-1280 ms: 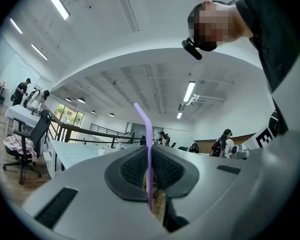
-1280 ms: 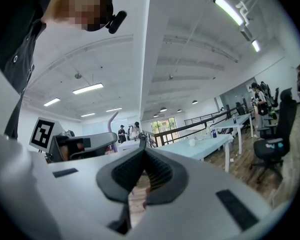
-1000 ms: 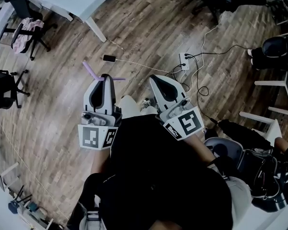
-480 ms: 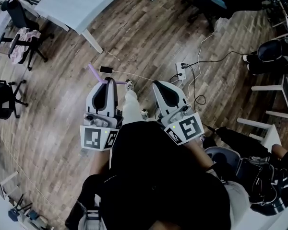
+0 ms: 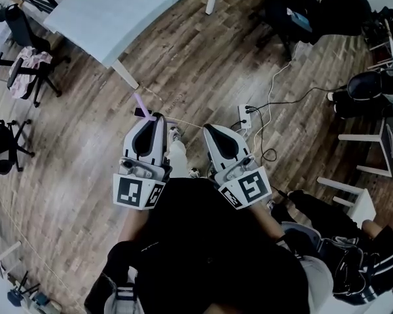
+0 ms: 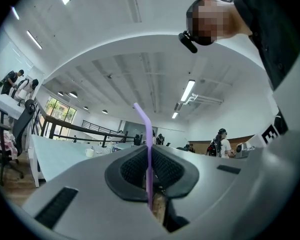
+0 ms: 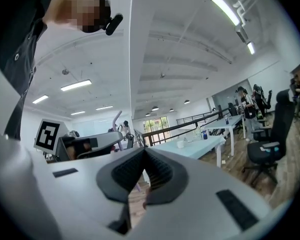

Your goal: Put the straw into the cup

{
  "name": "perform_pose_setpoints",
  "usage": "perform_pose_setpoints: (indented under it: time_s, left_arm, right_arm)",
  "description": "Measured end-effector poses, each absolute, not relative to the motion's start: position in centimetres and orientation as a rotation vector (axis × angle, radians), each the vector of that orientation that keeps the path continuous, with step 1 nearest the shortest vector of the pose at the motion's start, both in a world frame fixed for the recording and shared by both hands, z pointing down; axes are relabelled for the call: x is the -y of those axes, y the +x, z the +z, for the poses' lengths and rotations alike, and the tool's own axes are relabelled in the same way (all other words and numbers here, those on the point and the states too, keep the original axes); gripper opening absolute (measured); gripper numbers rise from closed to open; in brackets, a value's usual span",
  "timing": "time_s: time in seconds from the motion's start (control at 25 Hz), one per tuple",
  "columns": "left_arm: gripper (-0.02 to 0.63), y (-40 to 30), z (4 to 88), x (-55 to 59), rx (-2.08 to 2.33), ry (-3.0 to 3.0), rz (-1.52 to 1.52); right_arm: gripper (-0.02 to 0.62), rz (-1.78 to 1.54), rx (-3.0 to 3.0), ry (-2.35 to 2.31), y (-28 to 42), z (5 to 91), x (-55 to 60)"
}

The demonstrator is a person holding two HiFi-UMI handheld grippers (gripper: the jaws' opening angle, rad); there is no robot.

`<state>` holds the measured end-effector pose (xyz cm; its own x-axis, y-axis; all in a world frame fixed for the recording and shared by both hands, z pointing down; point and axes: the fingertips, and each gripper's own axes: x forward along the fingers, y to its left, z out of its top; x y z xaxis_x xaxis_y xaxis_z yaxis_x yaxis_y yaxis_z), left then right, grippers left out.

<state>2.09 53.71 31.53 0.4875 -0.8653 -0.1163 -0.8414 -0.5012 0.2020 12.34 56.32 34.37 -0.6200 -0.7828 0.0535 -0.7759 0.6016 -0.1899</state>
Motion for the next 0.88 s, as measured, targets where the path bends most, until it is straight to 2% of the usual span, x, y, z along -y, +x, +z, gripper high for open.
perform_pose_setpoints:
  time_s: [0.44, 0.88]
  left_arm:
    - [0.031, -0.7, 30.3, -43.0, 1.44, 2.639, -0.314]
    - [0.031, -3.5, 29.9, -36.8, 1.397, 2.689, -0.331]
  right_arm:
    - [0.008, -0.269, -2.754, -1.456, 10.0, 33.1, -45.2]
    - [0.008, -0.28, -2.76, -1.423, 5.2, 33.1, -39.4]
